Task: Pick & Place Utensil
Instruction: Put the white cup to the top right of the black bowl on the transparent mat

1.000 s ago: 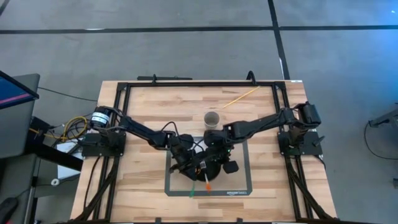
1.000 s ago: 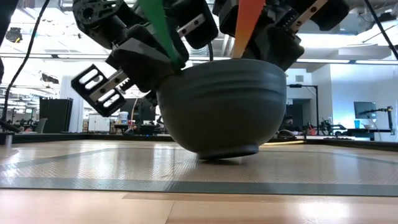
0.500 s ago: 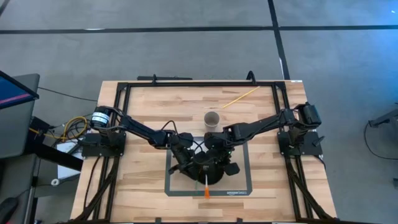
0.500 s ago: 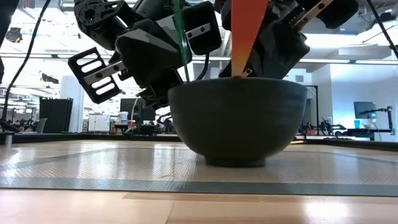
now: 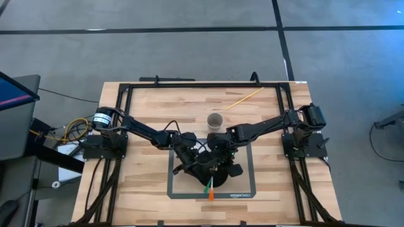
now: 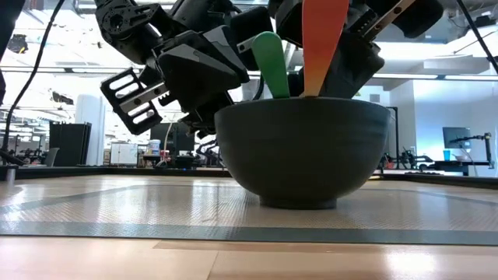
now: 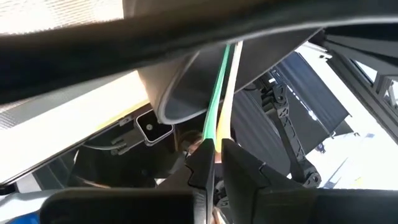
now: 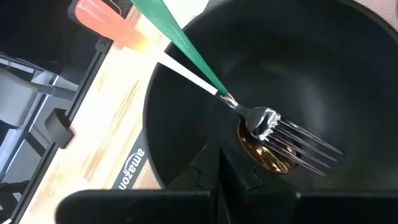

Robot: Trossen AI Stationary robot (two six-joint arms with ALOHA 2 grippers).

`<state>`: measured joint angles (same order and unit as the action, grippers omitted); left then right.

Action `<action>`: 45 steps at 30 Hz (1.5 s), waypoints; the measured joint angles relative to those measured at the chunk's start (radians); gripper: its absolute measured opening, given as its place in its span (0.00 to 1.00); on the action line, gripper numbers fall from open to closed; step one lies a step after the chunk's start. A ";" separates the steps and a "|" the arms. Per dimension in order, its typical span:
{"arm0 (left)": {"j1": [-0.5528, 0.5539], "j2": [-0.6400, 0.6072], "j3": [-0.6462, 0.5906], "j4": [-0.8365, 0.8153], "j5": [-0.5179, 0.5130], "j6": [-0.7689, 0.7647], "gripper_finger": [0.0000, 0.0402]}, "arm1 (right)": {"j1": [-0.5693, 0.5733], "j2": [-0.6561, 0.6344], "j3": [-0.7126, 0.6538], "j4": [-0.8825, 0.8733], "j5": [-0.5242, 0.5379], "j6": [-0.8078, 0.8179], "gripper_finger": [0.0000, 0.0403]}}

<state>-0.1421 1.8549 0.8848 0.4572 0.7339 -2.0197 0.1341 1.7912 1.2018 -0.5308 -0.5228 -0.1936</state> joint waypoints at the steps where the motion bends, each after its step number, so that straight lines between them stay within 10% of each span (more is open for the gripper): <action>1: 0.000 0.000 0.000 0.000 0.000 0.000 0.07 | 0.000 0.000 0.000 0.000 0.000 0.000 0.00; 15: 0.012 -0.092 -0.001 0.105 -0.040 0.603 0.07 | -0.028 -0.058 0.028 -0.039 0.008 -0.020 0.00; 24: 0.072 -0.389 -0.055 0.101 -0.073 1.208 0.07 | -0.054 -0.210 0.001 0.058 0.108 -0.096 0.00; 37: 0.322 -0.807 -0.348 0.042 -0.122 1.578 0.07 | -0.348 -0.433 -0.214 0.415 0.113 -0.029 0.00; 45: 0.461 -0.838 -0.467 0.045 -0.227 1.778 0.07 | -0.281 -0.309 -0.244 0.485 0.385 -0.025 0.00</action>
<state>0.3186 1.0164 0.4178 0.5024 0.5065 -0.2414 -0.1470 1.4826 0.9577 -0.0457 -0.1378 -0.2181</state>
